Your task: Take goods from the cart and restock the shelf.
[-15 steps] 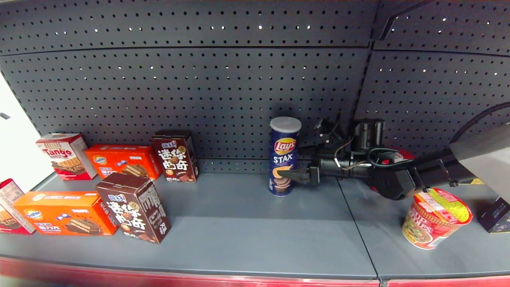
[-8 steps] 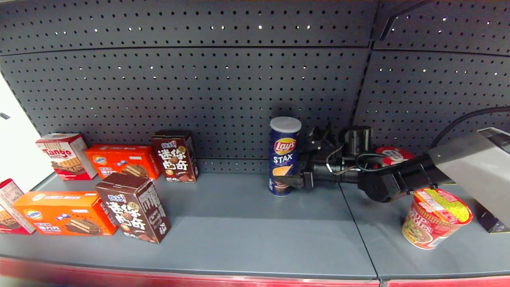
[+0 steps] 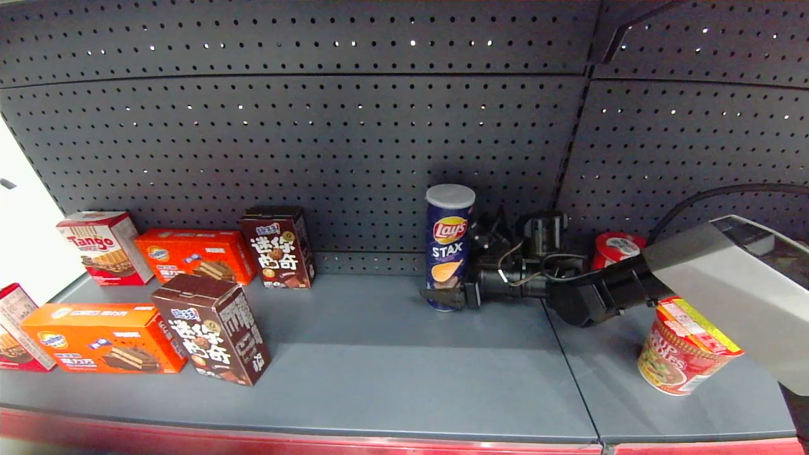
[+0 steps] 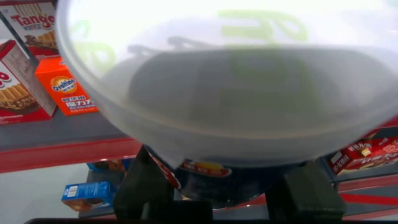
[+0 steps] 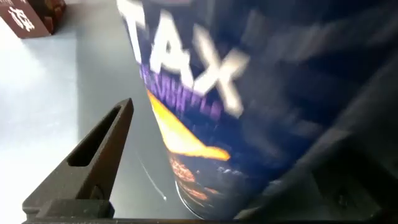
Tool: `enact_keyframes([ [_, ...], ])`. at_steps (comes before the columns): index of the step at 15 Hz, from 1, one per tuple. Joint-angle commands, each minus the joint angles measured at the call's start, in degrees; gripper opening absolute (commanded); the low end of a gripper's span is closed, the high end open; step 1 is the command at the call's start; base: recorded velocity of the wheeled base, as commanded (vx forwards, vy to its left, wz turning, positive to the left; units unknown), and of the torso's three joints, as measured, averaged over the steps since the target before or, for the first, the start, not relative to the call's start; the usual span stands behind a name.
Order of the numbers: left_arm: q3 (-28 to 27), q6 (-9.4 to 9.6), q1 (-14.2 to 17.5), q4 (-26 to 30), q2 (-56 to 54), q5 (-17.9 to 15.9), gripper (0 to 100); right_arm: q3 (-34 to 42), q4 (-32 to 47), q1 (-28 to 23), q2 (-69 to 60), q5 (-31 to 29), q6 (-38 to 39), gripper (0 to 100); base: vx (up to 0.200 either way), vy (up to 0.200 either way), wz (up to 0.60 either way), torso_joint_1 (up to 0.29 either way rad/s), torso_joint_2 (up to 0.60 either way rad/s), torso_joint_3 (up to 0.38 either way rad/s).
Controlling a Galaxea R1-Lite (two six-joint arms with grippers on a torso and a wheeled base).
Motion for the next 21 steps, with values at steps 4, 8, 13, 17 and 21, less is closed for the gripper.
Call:
enact_keyframes([
  [4, 0.6, -0.04, 0.0, 0.1, -0.2, 0.0, 0, -0.9, 0.2, 0.7, 1.1, -0.3, 0.0, 0, 0.000, 0.000, 0.00, 0.000, 0.00, 0.000],
  [8, 1.4, -0.04, 0.0, 0.1, -0.5, 0.0, 0, 0.2, 0.4, 1.6, -1.4, -2.2, 0.0, 0, 0.000, 0.000, 0.00, 0.000, 0.00, 0.000],
  [13, 1.6, -0.04, 0.0, 0.2, -1.8, 0.0, 0, 8.3, -0.1, 4.4, -11.3, -5.1, 2.9, 0, 0.000, 0.000, 0.00, 0.000, 0.00, 0.000],
  [17, 1.7, -0.12, -0.1, 0.1, -2.3, 0.0, 0, 18.3, 0.0, 8.3, -23.8, -11.4, 8.4, 0, 0.000, 0.000, 0.00, 0.000, 0.00, 0.000],
  [21, 1.6, -0.21, -0.1, 0.1, -2.4, 0.0, 0, 28.8, 0.7, 11.2, -35.3, -13.8, 9.8, 0, 0.000, 0.000, 0.00, 0.000, 0.00, 0.000],
])
